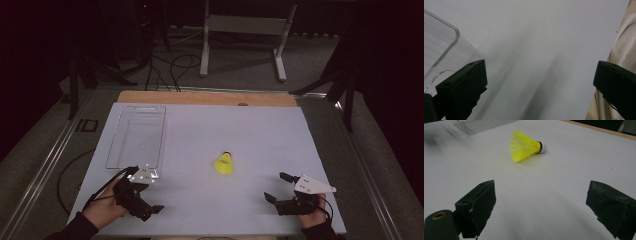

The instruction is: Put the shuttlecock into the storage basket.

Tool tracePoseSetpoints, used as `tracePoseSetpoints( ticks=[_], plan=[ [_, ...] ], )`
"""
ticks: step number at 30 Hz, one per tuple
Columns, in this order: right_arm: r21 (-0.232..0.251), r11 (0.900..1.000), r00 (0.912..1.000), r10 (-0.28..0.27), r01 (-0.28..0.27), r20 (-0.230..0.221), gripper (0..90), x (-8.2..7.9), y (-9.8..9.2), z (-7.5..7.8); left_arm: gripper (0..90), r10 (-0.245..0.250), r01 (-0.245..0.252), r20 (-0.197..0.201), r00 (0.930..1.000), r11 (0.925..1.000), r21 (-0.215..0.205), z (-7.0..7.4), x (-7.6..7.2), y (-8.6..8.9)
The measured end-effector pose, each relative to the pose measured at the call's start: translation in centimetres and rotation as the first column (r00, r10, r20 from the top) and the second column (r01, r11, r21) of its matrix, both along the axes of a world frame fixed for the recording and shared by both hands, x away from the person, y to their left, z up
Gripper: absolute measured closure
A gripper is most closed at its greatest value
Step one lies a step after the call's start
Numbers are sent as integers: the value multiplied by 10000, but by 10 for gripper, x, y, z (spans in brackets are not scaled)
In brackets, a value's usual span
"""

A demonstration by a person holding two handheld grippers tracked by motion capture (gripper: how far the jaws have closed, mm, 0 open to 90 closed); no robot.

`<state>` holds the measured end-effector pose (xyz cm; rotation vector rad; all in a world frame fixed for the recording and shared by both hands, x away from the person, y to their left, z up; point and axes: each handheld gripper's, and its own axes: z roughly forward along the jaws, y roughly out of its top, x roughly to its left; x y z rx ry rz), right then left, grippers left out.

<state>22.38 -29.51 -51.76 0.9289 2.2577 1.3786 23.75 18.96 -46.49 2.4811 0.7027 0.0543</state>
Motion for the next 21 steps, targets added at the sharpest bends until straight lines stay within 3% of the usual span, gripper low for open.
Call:
tracePoseSetpoints(
  ticks=[8,11,21],
  plan=[
    [-27,10000,10000,21,-21,1,92,0,0,0,0,-344,371,-645,9973,9985,410,-1,5,-12],
    [-22,10000,10000,55,-55,-10,92,0,0,0,0,-520,587,-1031,9933,9963,627,-1,8,-20],
    [5,10000,10000,34,-34,-24,92,0,0,0,0,-739,859,-1204,9900,9915,973,3,13,-33]
  ],
)
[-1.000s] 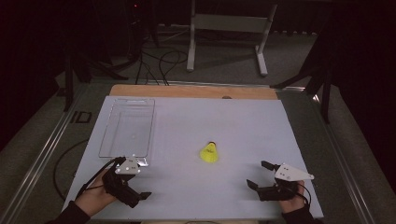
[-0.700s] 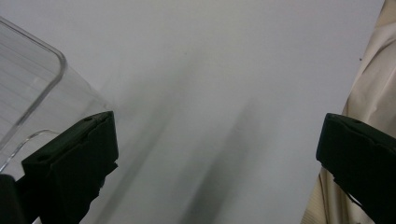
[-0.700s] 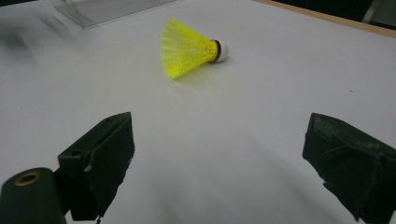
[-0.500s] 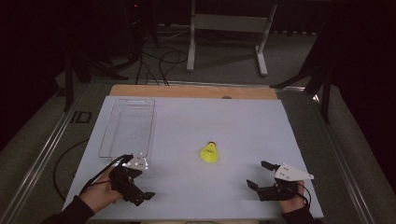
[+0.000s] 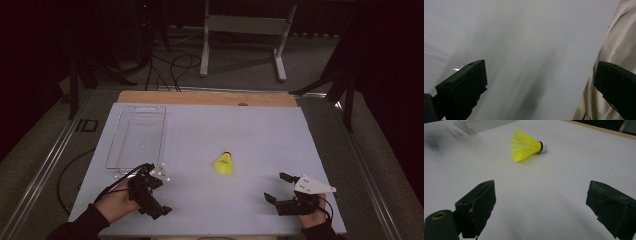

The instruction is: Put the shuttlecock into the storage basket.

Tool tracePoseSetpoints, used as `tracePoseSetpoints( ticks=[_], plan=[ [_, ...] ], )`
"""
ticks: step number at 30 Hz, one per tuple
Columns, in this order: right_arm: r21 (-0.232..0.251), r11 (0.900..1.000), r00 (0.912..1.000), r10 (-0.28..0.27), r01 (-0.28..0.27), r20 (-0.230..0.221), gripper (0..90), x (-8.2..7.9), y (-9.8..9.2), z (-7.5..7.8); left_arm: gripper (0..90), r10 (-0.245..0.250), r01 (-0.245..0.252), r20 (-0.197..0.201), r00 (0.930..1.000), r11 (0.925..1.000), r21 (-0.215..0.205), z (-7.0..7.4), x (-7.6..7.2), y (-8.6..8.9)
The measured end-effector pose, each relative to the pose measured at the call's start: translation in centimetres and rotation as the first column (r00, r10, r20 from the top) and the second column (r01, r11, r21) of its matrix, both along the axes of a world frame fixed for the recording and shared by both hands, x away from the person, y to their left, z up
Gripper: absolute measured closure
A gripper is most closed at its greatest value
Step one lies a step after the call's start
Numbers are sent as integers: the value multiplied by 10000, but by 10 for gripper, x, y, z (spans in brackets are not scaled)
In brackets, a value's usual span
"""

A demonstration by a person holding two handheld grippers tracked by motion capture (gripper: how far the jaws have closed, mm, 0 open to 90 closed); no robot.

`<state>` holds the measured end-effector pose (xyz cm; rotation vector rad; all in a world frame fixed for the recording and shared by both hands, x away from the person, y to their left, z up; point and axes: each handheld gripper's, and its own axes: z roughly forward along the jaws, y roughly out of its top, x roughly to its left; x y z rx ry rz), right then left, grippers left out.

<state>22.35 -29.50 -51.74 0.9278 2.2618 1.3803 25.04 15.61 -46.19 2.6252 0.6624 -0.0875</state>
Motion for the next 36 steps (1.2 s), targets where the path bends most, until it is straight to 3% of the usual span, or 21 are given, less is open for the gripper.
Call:
tracePoseSetpoints(
  ticks=[7,9,18,31,36],
  plan=[
    [-4,10000,10000,15,-15,-9,92,0,0,0,0,-51,50,179,9998,10000,75,5,4,-9],
    [5,10000,10000,11,-11,-2,92,0,0,0,0,-35,35,-1,10000,10000,66,6,6,-11],
    [21,10000,10000,19,-19,-8,92,0,0,0,0,-157,150,179,9997,9991,394,12,9,-25],
    [41,10000,10000,27,-26,-32,92,0,0,0,0,-351,267,693,9970,9925,1189,14,11,-45],
    [33,10000,10000,22,-22,-13,92,0,0,0,0,-357,271,598,9976,9899,1389,14,15,-53]
  ],
)
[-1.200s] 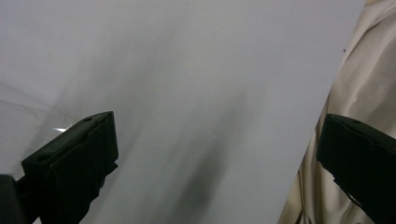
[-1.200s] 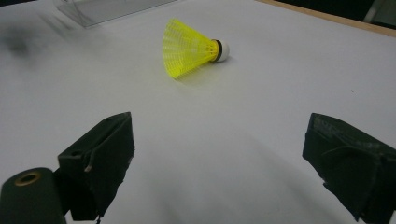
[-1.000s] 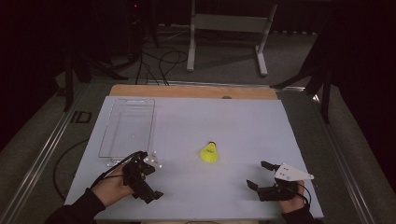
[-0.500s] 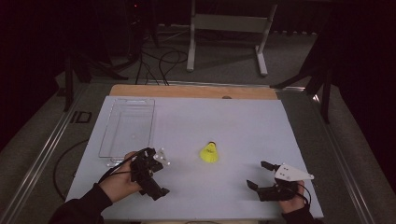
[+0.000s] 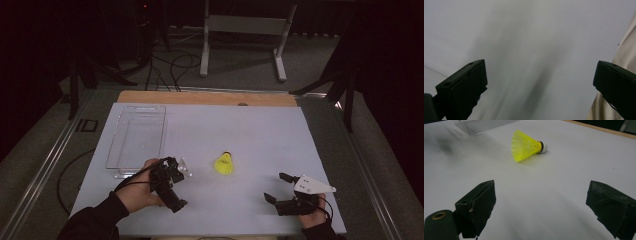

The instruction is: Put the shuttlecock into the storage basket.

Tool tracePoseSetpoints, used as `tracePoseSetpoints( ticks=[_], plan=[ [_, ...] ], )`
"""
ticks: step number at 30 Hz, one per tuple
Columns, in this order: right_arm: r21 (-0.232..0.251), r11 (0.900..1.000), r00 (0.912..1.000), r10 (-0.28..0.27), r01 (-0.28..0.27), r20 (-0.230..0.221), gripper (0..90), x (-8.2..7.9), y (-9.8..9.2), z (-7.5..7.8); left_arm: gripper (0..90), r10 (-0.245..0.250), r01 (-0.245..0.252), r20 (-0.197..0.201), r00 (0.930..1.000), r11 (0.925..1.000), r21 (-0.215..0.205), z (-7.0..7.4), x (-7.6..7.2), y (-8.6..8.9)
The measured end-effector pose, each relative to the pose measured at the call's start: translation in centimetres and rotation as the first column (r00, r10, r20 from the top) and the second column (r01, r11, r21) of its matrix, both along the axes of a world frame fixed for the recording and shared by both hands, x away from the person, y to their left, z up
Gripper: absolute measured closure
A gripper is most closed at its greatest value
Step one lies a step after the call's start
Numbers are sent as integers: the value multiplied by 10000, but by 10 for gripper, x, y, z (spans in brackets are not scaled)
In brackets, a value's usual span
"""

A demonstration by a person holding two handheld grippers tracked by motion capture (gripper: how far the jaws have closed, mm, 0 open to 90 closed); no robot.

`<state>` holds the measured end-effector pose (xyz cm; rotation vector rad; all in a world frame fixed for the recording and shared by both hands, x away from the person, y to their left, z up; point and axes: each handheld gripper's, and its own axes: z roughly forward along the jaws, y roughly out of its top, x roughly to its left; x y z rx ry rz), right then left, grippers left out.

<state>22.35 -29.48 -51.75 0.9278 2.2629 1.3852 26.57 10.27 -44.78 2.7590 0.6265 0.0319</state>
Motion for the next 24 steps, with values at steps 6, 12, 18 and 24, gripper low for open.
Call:
tracePoseSetpoints(
  ticks=[6,12,18,24],
  plan=[
    [-16,10000,10000,-22,22,9,92,0,0,0,0,288,-290,-193,9994,9995,-113,0,8,-7],
    [-9,10000,10000,-67,67,21,92,0,-1,0,0,518,-522,-304,9982,9986,-123,2,14,-12],
    [-23,9999,9999,-100,100,39,92,0,-1,0,0,845,-852,-334,9959,9962,-199,7,23,-18],
    [-25,10000,10000,-83,83,21,92,0,0,0,0,947,-964,-493,9943,9948,-330,9,31,-28]
  ],
)
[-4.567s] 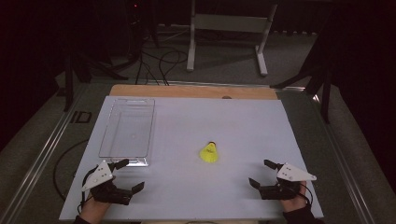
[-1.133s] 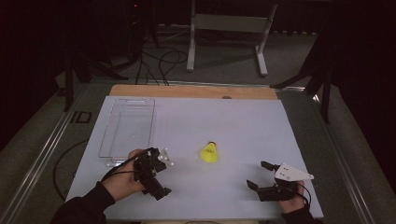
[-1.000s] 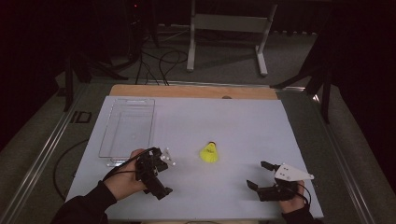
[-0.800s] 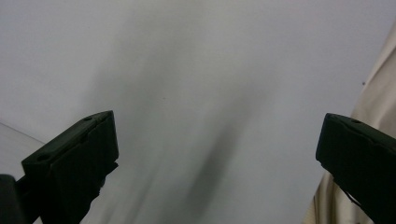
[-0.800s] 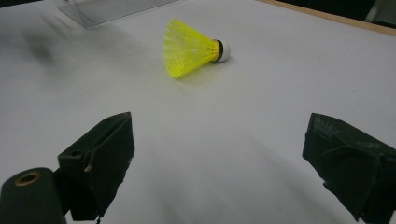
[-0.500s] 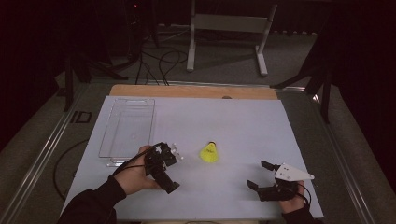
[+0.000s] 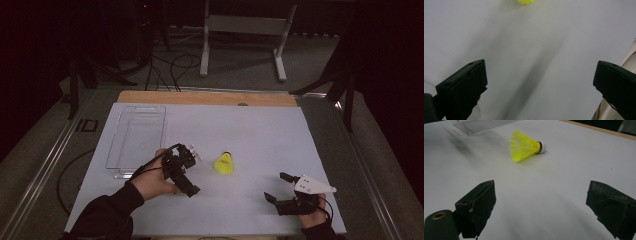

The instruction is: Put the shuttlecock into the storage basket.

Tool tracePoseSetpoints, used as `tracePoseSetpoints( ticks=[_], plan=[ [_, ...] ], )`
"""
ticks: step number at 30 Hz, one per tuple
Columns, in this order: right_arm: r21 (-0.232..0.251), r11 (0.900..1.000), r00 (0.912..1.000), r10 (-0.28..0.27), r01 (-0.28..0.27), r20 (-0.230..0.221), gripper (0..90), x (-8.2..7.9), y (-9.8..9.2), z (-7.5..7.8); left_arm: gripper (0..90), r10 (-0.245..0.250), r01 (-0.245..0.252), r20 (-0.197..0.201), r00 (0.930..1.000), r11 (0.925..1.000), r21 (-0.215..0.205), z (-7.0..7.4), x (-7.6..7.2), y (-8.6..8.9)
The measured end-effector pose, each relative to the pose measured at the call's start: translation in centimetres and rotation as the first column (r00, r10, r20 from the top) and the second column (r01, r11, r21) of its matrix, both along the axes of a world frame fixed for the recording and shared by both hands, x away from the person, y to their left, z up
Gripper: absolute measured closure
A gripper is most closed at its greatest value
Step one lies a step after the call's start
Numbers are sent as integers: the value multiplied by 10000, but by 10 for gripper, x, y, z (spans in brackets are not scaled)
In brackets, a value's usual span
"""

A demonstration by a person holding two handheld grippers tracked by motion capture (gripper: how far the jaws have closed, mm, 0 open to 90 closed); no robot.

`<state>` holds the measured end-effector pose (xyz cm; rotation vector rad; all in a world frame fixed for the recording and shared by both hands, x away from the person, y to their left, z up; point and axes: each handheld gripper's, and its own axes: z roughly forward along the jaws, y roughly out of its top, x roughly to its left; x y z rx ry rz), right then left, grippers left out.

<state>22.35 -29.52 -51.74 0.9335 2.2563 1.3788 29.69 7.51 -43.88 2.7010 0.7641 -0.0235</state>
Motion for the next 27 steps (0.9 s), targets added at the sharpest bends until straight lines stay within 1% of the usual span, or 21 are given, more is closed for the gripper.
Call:
tracePoseSetpoints(
  ticks=[2,3,4,6,8,11,12,16,21,22,23,25,27],
  plan=[
    [-12,10000,10000,21,-21,36,92,0,0,0,0,-6,6,-2,10000,10000,57,-1,3,-4],
    [-12,10000,10000,21,-21,36,92,0,0,0,0,54,-54,10,10000,10000,46,-1,4,-5],
    [2,10000,10000,16,-16,24,92,0,0,0,0,-5,5,-45,10000,10000,20,-1,6,-7],
    [2,10000,10000,-2,2,-5,92,0,0,0,0,65,-65,-3,10000,10000,-14,-1,8,-10],
    [3,10000,10000,-4,4,-13,92,0,0,0,0,109,-110,-75,9999,9998,-180,-1,11,-14],
    [4,10000,10000,14,-14,-4,92,0,0,0,0,144,-146,-84,9999,9996,-239,-2,16,-19],
    [17,10000,10000,14,-14,-15,92,0,0,0,0,137,-141,-148,9998,9994,-313,-3,17,-20],
    [32,10000,10000,19,-19,-14,92,0,0,0,0,406,-418,-213,9989,9974,-593,-4,24,-25],
    [6,10000,10000,69,-69,-23,92,1,0,-1,0,584,-602,-290,9979,9960,-654,-8,32,-31],
    [1,10000,10000,68,-68,-6,92,1,0,-1,1,713,-738,-366,9968,9945,-739,-8,35,-32],
    [11,10000,10000,61,-61,-13,92,1,0,-1,1,734,-759,-356,9967,9941,-770,-9,36,-33],
    [25,10000,10000,51,-51,-31,92,1,0,-1,4,777,-791,-232,9967,9945,-688,-11,39,-36],
    [45,10000,10000,54,-54,-55,92,1,0,-1,10,785,-803,-260,9966,9939,-753,-12,42,-39]
  ],
)
